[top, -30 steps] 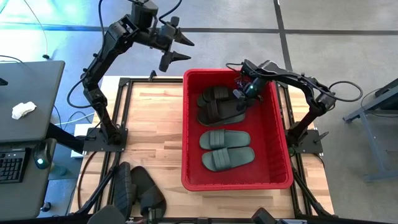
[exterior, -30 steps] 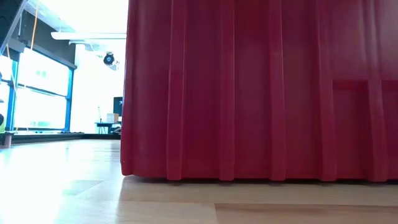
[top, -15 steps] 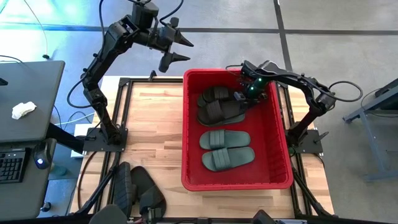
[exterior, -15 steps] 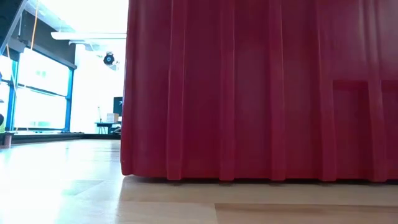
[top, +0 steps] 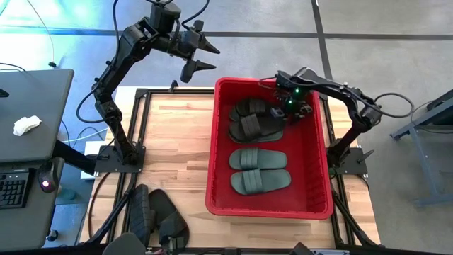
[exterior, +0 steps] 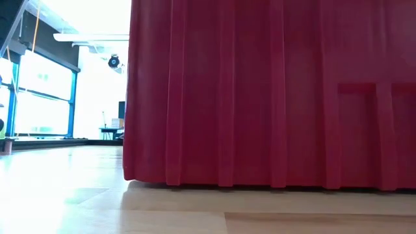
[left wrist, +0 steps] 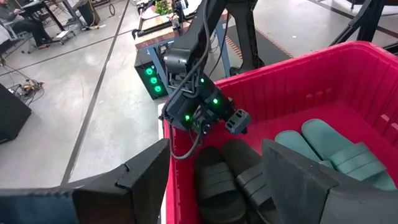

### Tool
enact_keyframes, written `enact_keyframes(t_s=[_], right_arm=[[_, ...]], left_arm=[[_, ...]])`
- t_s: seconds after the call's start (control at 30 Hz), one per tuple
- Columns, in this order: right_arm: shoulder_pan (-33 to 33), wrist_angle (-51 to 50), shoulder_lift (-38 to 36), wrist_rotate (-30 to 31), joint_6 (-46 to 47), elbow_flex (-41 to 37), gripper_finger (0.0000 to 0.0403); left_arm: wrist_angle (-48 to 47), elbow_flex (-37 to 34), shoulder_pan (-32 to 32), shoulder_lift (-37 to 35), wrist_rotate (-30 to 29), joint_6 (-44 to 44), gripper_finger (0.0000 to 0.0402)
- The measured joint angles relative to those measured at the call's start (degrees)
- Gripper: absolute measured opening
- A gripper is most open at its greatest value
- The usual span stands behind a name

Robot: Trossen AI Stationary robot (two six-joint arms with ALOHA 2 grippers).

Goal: Pick and place slides into bin
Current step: Put the black slide into the red container

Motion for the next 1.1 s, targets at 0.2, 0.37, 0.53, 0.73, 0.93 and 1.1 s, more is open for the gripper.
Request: enact_keyframes(t_s=[0.2, 0.37, 0.53, 0.73, 0.93, 1.1], right_arm=[[2.6, -1.6, -0.1, -0.3, -7.1, 7.0, 0.0204], [8.8, 3.9, -0.1, 6.9, -20.2, 12.7, 0.0197], [14.9, 10.3, -0.1, 7.5, -26.1, 13.2, 0.015], [15.9, 17.2, -0.1, 3.4, -18.9, 9.1, 0.0102], [13.1, 20.1, -0.1, -3.9, -13.1, 2.8, 0.0099], [12.0, 25.8, -0.2, -14.1, -9.7, -0.4, 0.0129]], left_arm=[[0.0, 0.0, -0.6, 0.0, -0.6, 0.0, 0.0234], [-0.4, 0.0, -2.1, 0.0, -2.6, 1.6, 0.0234], [-3.1, 0.0, -4.1, 0.0, -7.6, 5.1, 0.0234], [-8.2, 0.0, -4.8, 0.0, -15.6, 6.2, 0.0234], [-11.2, 0.0, -4.8, 0.0, -16.6, 6.2, 0.0234], [-11.1, 0.0, -4.8, 0.0, -16.5, 6.2, 0.0234]])
